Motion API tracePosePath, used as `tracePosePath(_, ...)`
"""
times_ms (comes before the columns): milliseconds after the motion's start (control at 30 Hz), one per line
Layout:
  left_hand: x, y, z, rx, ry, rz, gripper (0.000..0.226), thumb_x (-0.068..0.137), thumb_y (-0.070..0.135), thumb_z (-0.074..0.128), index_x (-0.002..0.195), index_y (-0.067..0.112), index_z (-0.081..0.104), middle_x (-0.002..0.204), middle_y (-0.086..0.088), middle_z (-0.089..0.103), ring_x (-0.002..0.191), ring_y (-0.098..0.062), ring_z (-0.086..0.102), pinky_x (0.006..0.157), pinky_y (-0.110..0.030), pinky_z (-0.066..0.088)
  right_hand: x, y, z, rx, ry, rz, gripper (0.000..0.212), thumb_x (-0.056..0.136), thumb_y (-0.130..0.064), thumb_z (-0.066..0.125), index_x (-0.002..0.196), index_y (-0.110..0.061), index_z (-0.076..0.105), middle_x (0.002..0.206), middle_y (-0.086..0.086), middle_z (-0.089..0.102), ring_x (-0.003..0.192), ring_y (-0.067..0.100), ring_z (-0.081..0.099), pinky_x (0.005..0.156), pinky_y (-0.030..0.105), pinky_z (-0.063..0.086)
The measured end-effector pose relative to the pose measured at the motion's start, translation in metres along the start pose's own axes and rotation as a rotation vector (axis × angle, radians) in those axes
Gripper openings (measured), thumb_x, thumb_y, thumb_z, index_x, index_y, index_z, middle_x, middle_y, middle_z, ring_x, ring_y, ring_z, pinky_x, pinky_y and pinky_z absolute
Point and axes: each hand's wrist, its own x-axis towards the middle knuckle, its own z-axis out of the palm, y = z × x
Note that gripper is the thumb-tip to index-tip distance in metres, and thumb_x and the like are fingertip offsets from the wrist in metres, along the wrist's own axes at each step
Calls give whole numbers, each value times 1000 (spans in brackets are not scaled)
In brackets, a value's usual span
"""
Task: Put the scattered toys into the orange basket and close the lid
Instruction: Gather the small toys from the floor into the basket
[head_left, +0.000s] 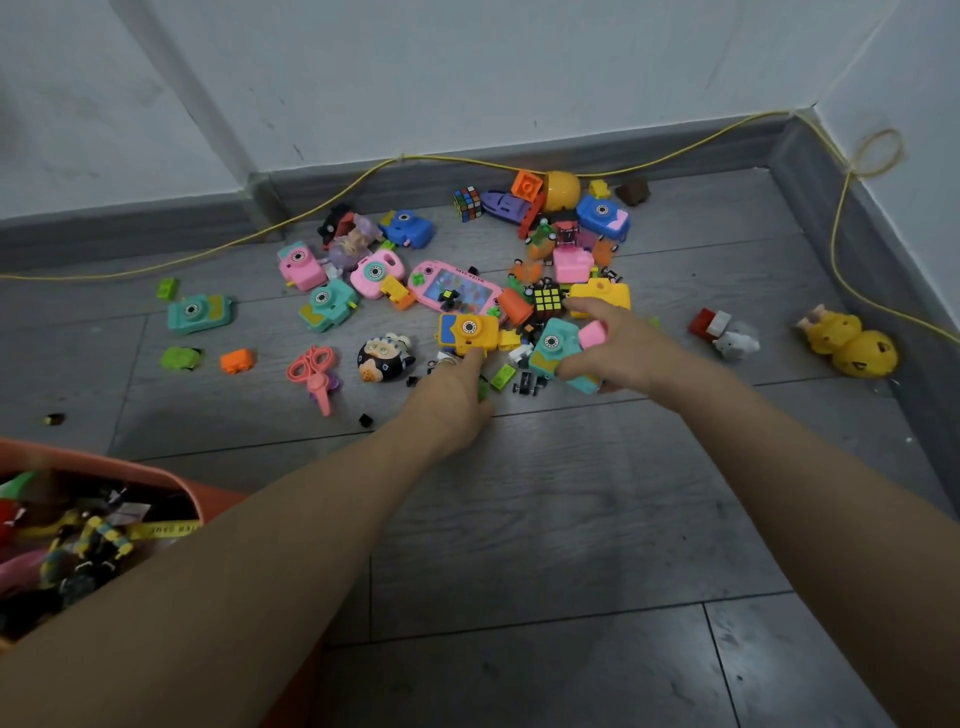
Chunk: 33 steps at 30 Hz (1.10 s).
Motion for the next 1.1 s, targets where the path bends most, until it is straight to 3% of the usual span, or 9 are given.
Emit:
tracePosePath(133, 9, 4, 1, -284, 2, -99, 44, 94, 29, 56, 136, 23, 45, 117, -15, 63, 94, -31, 66, 81, -39, 56, 2, -7, -2, 224, -202, 157, 77, 73, -8, 78, 136, -42, 50, 129, -2, 57, 106, 22, 64, 80, 39, 60)
tracePosePath(200, 12, 9, 3, -378, 20, -123, 42, 94, 27, 57, 135, 26, 49, 117, -10, 66, 93, -22, 65, 82, -30, 54, 2, -3, 0, 310, -271, 195, 73, 74, -6, 76, 133, -42, 53, 129, 1, 59, 108, 24, 64, 81, 40, 60)
tracePosePath(300, 15, 15, 4, -394, 29, -124, 45, 93, 27, 60, 137, 25, 50, 126, -9, 59, 97, -17, 57, 77, -24, 43, -1, 4, 5, 408, -318, 220, 66, 76, -3, 75, 128, -40, 58, 128, 5, 58, 111, 26, 64, 82, 43, 60)
tracePosePath(433, 15, 21, 8, -360, 7, -124, 59, 84, 37, 70, 137, 26, 46, 132, -13, 49, 114, -27, 54, 91, -31, 47, -4, 8, 7, 484, -364, 231, 76, 78, 3, 71, 139, -36, 48, 127, 5, 61, 113, 27, 63, 84, 47, 59)
tracePosePath(567, 11, 23, 8, -319, 1, -93, 74, 70, 37, 84, 133, 27, 46, 125, -11, 42, 114, -28, 50, 87, -27, 44, -7, 9, 7, 534, -417, 234, 84, 78, 7, 69, 141, -40, 39, 129, 7, 61, 113, 29, 64, 84, 47, 58)
tracePosePath(700, 13, 25, 10, -307, 14, -92, 71, 71, 33, 84, 130, 26, 47, 123, -15, 43, 108, -31, 54, 87, -31, 51, -14, 5, 12, 546, -470, 198, 60, 82, 7, 65, 130, -27, 56, 127, 10, 64, 112, 26, 63, 89, 43, 56)
tracePosePath(833, 15, 24, 16, -279, 31, -63, 68, 72, 37, 82, 129, 24, 47, 123, -16, 48, 109, -33, 52, 81, -30, 44, -18, 0, 24, 605, -364, 168, 33, 87, -1, 60, 112, -22, 64, 119, 15, 67, 92, 20, 65, 79, 37, 55)
tracePosePath(933, 15, 23, 18, -275, 42, -37, 74, 70, 39, 83, 133, 27, 45, 127, -15, 52, 110, -31, 54, 85, -33, 48, -16, -2, 37, 587, -238, 173, 37, 83, -7, 68, 117, -21, 62, 113, 14, 69, 91, 19, 68, 71, 33, 58)
tracePosePath(1100, 12, 19, 16, -284, 9, -30, 81, 72, 36, 82, 141, 28, 41, 129, -14, 52, 114, -31, 54, 92, -35, 47, -21, 0, 37, 681, -219, 183, 27, 83, -6, 67, 108, -17, 66, 101, 9, 69, 88, 19, 66, 68, 31, 55)
